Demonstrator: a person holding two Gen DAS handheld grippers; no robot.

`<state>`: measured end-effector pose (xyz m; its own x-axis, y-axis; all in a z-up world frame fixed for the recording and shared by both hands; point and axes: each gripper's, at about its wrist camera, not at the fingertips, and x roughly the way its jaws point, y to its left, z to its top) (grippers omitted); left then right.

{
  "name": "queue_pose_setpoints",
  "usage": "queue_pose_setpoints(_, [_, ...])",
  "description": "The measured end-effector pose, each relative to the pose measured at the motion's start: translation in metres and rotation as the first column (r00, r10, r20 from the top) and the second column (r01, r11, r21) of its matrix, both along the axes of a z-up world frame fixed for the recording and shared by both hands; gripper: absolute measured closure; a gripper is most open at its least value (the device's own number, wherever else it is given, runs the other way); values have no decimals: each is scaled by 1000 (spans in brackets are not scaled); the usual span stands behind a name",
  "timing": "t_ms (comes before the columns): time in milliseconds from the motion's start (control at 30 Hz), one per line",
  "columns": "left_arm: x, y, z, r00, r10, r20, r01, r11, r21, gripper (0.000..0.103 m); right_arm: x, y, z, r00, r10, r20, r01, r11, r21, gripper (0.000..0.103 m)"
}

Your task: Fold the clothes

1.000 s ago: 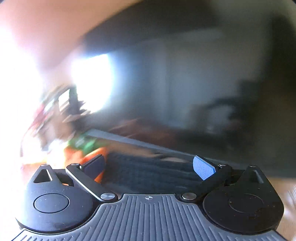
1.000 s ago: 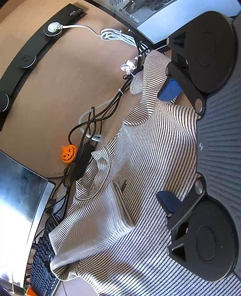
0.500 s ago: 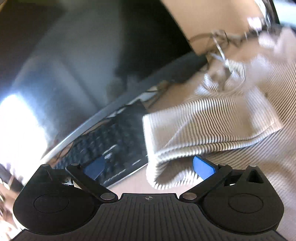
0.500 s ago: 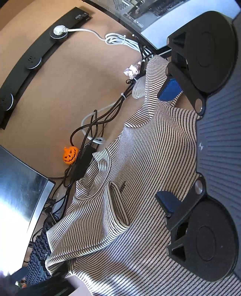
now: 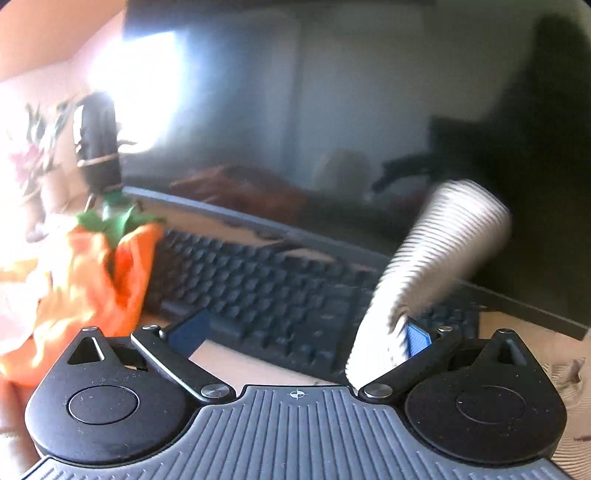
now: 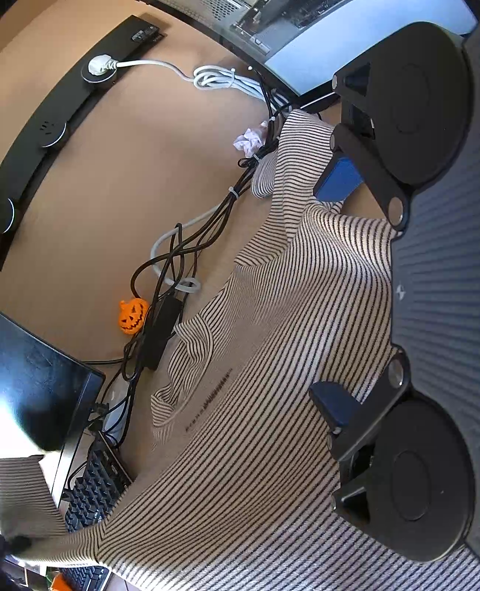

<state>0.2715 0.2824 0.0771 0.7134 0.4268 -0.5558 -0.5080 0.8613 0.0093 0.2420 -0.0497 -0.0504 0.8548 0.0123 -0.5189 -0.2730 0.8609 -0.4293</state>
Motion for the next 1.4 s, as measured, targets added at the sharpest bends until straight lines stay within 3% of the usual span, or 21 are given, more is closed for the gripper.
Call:
queue_pose_setpoints(67, [-5,11,4,995,99,23,-100,995,25,0,1,-1,0,1000,-1,-4,1,1000,5,0])
queue_pose_setpoints(133, [-4,25,6,992,124,15,-124,992,-31,0,0,0,0,1000,-2,-1,2,1000,0,0])
queue_pose_setpoints(267, [-6,16,5,999,23,-24,-24,997,-73,0,-3,3,-1,1000,0,13,0,1000,-25,0])
queue_pose_setpoints(367, [-2,-12,-3,989,-147,-15,143,981,-132,0,2,-3,2,1000,-7,-23,7,1000,18,0])
queue_pose_setpoints(467, [1,-57,-11,937,-350,9,342,909,-236,0,16,-17,7,993,-27,-119,42,991,126,0])
queue_pose_setpoints(533, [5,-87,-20,886,-463,22,450,847,-283,0,35,-34,11,969,-37,-244,99,964,247,0])
queue_pose_setpoints(600, [13,-117,-33,843,-538,12,517,803,-297,0,53,-54,14,929,-12,-369,151,924,351,0])
queue_pose_setpoints(700, [24,-149,-54,800,-600,-15,564,759,-325,0,64,-77,32,891,38,-453,151,915,374,0])
queue_pose_setpoints(767, [30,-167,-69,771,-637,-29,589,728,-351,0,57,-100,53,932,-3,-362,151,913,379,0])
queue_pose_setpoints(833, [34,-182,-80,749,-661,-45,602,708,-370,0,57,-118,65,959,-98,-267,180,936,304,0])
queue_pose_setpoints(933, [32,-195,-92,746,-661,-78,585,707,-396,0,64,-142,72,963,-229,-144,254,948,190,0])
queue_pose_setpoints(1000, [31,-194,-98,757,-645,-101,565,725,-394,0,74,-152,69,951,-275,-143,297,940,170,0])
queue_pose_setpoints(1267, [13,-158,-102,819,-548,-169,482,818,-314,0,94,-149,47,950,-268,-161,293,943,156,0])
queue_pose_setpoints(1400, [4,-138,-103,836,-503,-220,443,855,-270,0,108,-144,48,957,-237,-170,265,948,173,0])
